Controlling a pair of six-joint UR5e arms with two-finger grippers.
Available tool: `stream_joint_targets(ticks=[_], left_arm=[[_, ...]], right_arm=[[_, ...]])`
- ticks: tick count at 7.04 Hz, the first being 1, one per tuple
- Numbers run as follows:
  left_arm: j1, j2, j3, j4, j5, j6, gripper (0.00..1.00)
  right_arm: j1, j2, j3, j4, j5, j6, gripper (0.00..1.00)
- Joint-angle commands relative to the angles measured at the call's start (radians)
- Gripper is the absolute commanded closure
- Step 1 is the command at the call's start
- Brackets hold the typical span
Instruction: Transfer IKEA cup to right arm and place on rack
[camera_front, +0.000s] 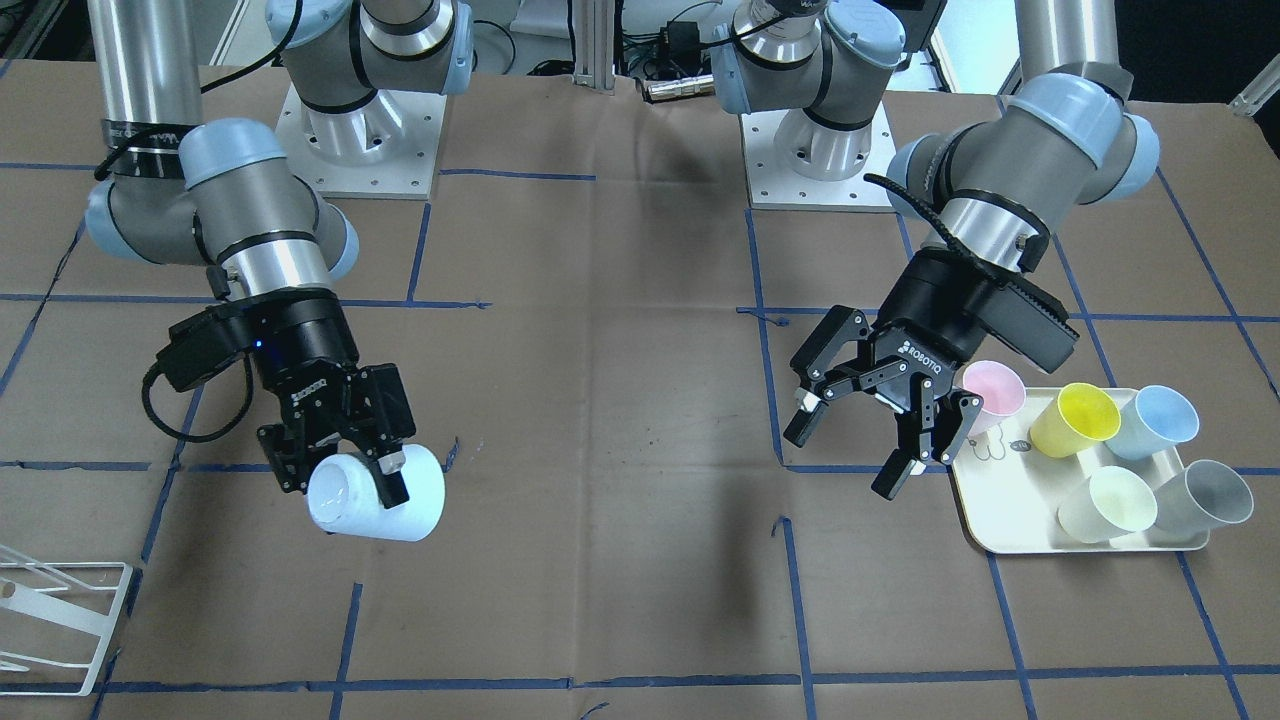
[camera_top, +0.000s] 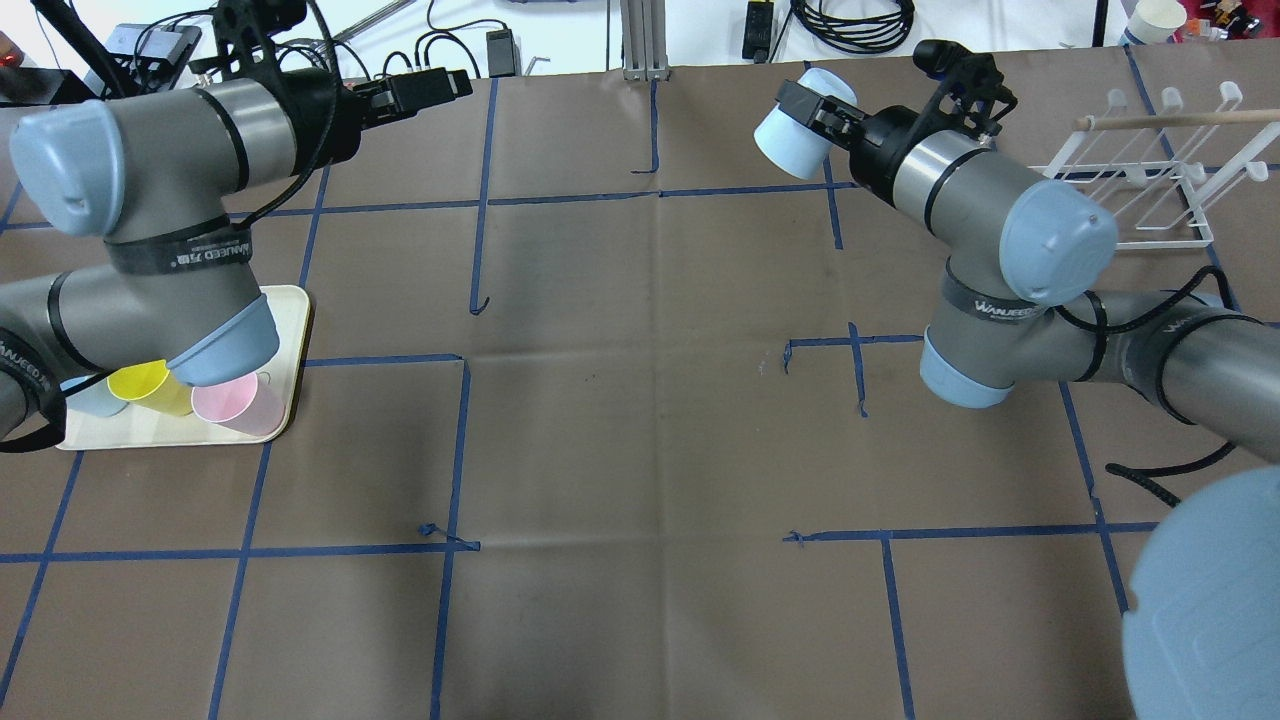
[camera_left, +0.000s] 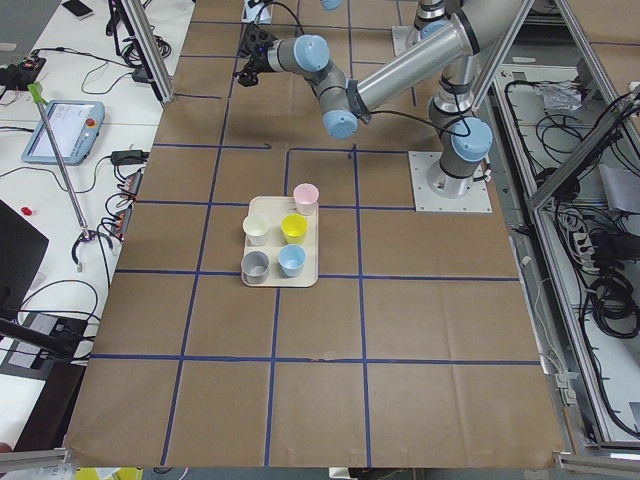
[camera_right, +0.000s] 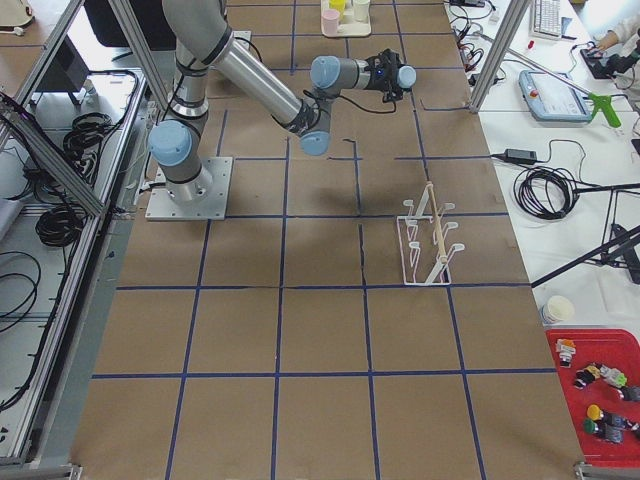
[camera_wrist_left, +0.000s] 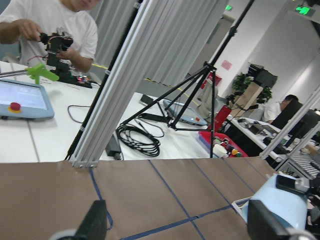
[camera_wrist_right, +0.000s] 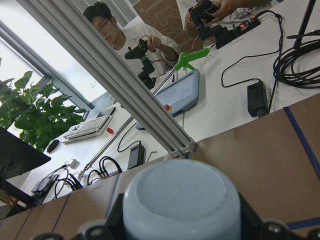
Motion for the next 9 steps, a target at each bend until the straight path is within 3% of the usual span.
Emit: stream_joint_targets(ticks=[1,3,5,6,7,9], left_arm=[[-0.081,0.030,0.132,-0.378,0.273,0.003,0.02],[-0.082,0.045,0.199,-0.683,0.414,0.003,0.02],[-0.082,0.072,0.288,-1.007,0.462,0.004,0.02],[-0.085,0.059,0.327,-1.110,0.541,0.027,0.02],[-0.084,0.068,0.347,-1.184,0.545,0.043,0.02],[-0.084,0.077,0.350,-1.212,0.548,0.101,0.01]], right_arm=[[-0.159,0.000,0.000,0.081,0.036,-0.347,0.61],[-0.254,0.000,-0.015,0.111,0.039,-0.605,0.60],[-0.341,0.017,-0.112,0.111,0.036,-0.649,0.61],[-0.347,0.043,-0.182,0.112,0.037,-0.646,0.61],[-0.370,0.061,-0.213,0.109,0.031,-0.645,0.62],[-0.424,0.084,-0.237,0.100,0.042,-0.635,0.65]])
